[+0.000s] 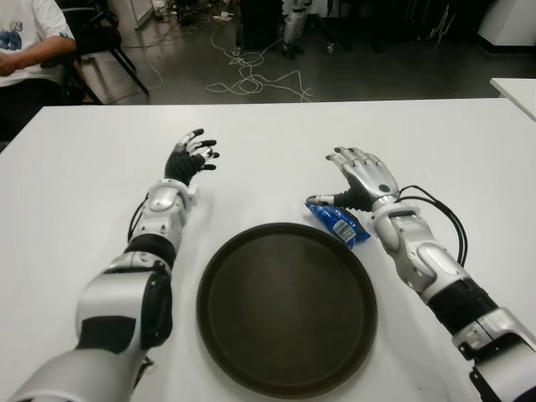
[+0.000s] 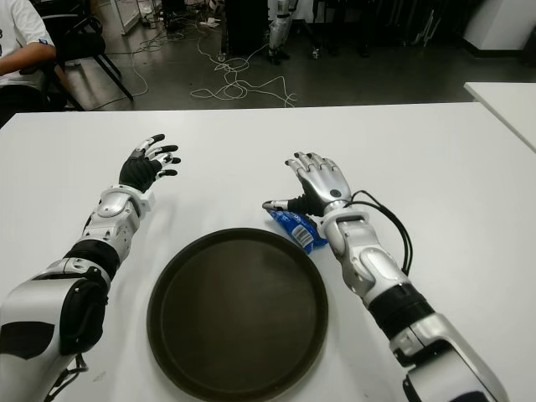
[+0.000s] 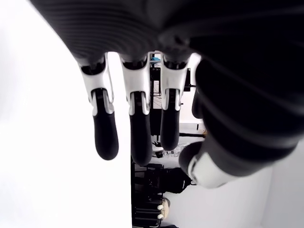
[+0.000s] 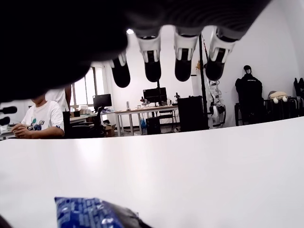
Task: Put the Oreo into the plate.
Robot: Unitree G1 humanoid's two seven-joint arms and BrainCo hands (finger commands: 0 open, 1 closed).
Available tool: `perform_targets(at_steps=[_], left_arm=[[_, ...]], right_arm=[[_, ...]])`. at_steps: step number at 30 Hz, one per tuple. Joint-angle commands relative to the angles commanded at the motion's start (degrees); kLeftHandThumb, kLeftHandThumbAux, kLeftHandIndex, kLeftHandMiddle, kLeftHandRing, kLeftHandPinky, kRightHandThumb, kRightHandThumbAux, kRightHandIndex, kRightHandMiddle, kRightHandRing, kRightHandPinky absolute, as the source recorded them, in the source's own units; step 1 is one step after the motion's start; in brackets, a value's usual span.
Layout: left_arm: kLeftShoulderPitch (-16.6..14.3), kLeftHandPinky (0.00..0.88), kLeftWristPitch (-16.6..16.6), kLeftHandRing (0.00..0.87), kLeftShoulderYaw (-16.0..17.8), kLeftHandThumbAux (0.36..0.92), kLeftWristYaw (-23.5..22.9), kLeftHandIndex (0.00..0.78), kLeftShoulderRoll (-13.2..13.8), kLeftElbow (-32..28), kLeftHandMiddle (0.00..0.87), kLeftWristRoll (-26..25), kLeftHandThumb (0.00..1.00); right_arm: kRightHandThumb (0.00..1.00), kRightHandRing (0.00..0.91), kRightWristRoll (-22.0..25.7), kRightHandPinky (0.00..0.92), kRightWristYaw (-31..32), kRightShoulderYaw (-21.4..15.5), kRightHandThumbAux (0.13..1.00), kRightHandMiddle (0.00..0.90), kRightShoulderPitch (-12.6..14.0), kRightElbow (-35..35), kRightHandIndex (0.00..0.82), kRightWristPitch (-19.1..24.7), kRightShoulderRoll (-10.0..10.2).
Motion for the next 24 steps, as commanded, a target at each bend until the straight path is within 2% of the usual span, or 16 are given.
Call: perform_targets(at_steps=[4,8,15,18,24], left_arm=[[0.0,0.431,0.2,0.343,0.0,0.749,0.0,0.151,0.0,0.0,0.285,0.0,0.255],[-0.1,0.433,0.3,0.345,-0.1,0.777,0.1,0.149,0.0,0.0,0.288,0.1,0.253],[-0.1,0.442,0.4,0.356,-0.1,0.791,0.5,0.155,0.0,0.0,0.295,0.1,0.235],[-0.1,0.439,0.3,0.355,-0.2,0.796,0.8,0.158,0.0,0.0,0.294,0.2,0.231],[-0.1,0.435,0.1,0.347,-0.2,0.78,0.5,0.156,0.0,0.0,0.288,0.3,0.247]], right_arm=[[0.0,0.0,-0.1,0.0,0.3,-0.3,0.217,0.0,0.6,-0.8,0.007,-0.5,-0.2],[0.0,0.0,-0.1,0.013,2.1,-0.9,0.225,0.0,2.0,-4.5,0.028,0.2,-0.9],[0.0,0.0,-0.8,0.023,6.4,-1.3,0.269,0.002,3.3,-9.2,0.024,1.3,-2.1],[0.0,0.001,-2.7,0.027,9.0,-1.0,0.298,0.01,4.3,-12.9,0.023,2.1,-3.7],[0.0,0.023,-7.0,0.045,12.2,-0.1,0.355,0.032,4.7,-16.3,0.04,3.0,-5.3]])
